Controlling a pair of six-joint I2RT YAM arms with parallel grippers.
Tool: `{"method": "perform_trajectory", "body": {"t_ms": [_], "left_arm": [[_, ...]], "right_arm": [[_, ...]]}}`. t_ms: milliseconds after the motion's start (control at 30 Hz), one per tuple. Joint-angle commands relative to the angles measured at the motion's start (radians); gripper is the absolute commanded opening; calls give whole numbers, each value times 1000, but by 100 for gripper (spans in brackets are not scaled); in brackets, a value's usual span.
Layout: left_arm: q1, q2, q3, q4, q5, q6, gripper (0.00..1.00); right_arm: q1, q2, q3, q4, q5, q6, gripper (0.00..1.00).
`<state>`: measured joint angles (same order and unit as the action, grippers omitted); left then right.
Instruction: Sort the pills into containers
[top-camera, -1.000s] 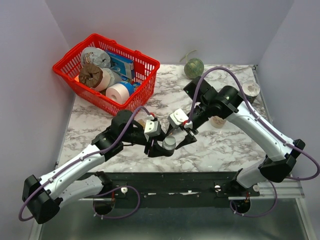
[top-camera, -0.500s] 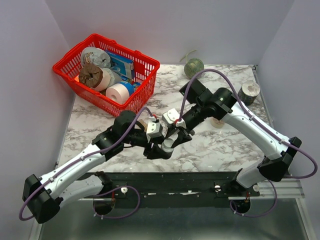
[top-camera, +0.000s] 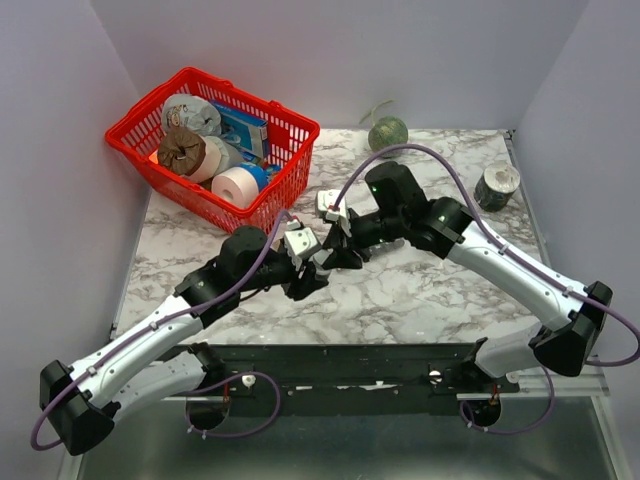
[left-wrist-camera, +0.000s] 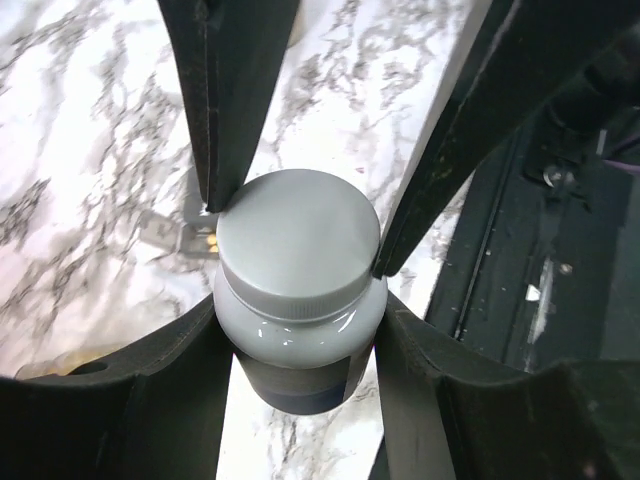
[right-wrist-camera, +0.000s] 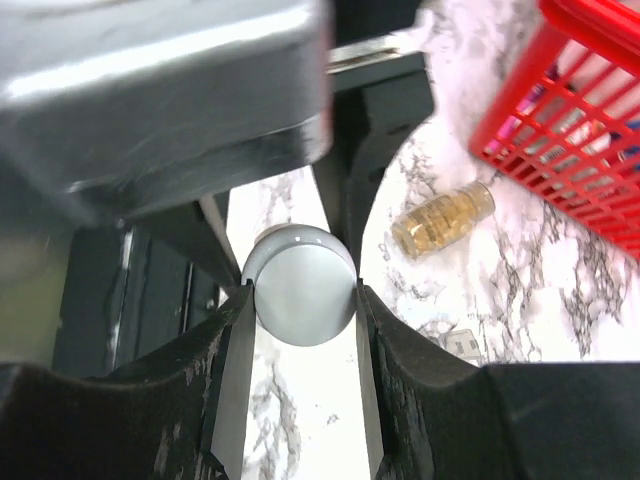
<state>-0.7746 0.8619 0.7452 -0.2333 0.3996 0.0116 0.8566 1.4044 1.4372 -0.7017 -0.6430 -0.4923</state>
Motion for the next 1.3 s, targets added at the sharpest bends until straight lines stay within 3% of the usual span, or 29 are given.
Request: {"method": "perform_trajectory", "body": {"t_ms": [0, 133, 167, 233, 267, 333, 400, 433, 567, 700, 967, 1267], "left_arm": [[1, -23, 42, 304, -122, -56, 0], [3, -18, 34, 236, -15, 19, 0], [3, -24, 31, 209, 13, 39, 0], [6, -30, 19, 138, 107, 65, 0], [11, -40, 16, 115, 146, 95, 0], [15, -46, 10, 65, 206, 109, 0], [20, -44, 19, 16, 318, 128, 0], [20, -43, 28, 5, 352, 131, 0], [21, 11, 62, -26, 530, 140, 0], [20, 66, 91, -11, 646, 120, 0], [20, 126, 121, 17, 696, 99, 0], [21, 118, 123, 17, 638, 110, 0]], "right_arm": [[15, 73, -46, -21, 94, 228, 31], [-2, 71, 55, -76, -24, 192, 43], [-20, 65, 80, -106, -50, 163, 57], [-48, 41, 167, -148, -131, 118, 73], [-80, 31, 190, -192, -170, 60, 86], [-102, 7, 238, -235, -248, -17, 93], [-107, -28, 249, -335, -276, -204, 100], [-106, -39, 247, -364, -311, -272, 100], [-105, -65, 232, -647, -447, -801, 100], [-58, 33, 287, -797, -489, -925, 98], [-4, 54, 226, -684, -455, -798, 92], [19, 90, 213, -651, -426, -695, 68]]}}
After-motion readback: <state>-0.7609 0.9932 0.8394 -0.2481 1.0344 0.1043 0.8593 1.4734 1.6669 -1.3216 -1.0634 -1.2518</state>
